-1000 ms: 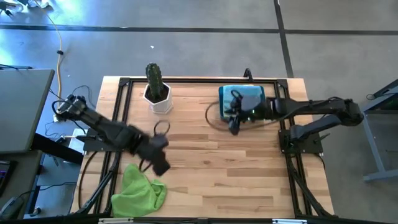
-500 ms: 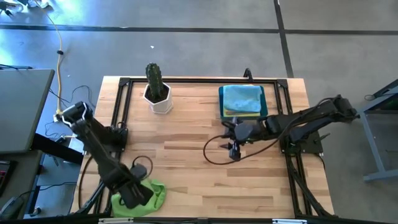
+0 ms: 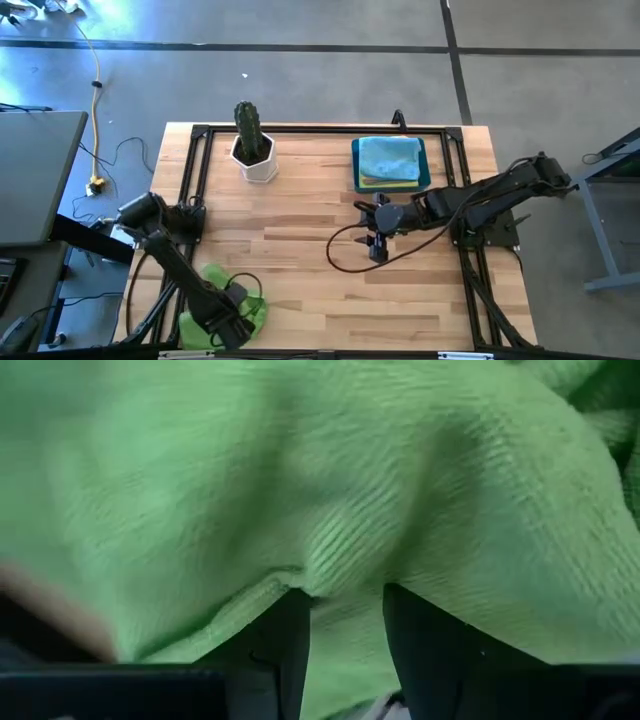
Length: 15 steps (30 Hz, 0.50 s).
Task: Fold microfiber towels
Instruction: Fold the green microfiber cloth
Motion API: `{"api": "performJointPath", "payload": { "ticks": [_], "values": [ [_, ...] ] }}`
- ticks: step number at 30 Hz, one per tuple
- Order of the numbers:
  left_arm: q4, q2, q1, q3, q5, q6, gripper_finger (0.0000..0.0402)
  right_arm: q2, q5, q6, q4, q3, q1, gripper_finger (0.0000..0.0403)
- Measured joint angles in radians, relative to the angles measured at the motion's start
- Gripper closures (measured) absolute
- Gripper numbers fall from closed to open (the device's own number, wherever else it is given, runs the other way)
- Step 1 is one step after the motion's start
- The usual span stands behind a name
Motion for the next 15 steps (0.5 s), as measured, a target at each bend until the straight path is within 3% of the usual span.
{"api": "performJointPath", "payload": {
  "ticks": [9,15],
  "values": [
    [0.146,0.067,0.17,0.008,-0.06,0.241,0.0284,0.0,-0.003,-0.002,-0.024,0.05,0.012,0.0213],
    [0.203,0.068,0.348,0.006,-0.23,0.456,0.0284,0.0,-0.005,-0.013,-0.017,0.067,0.032,0.0213]
  ]
}}
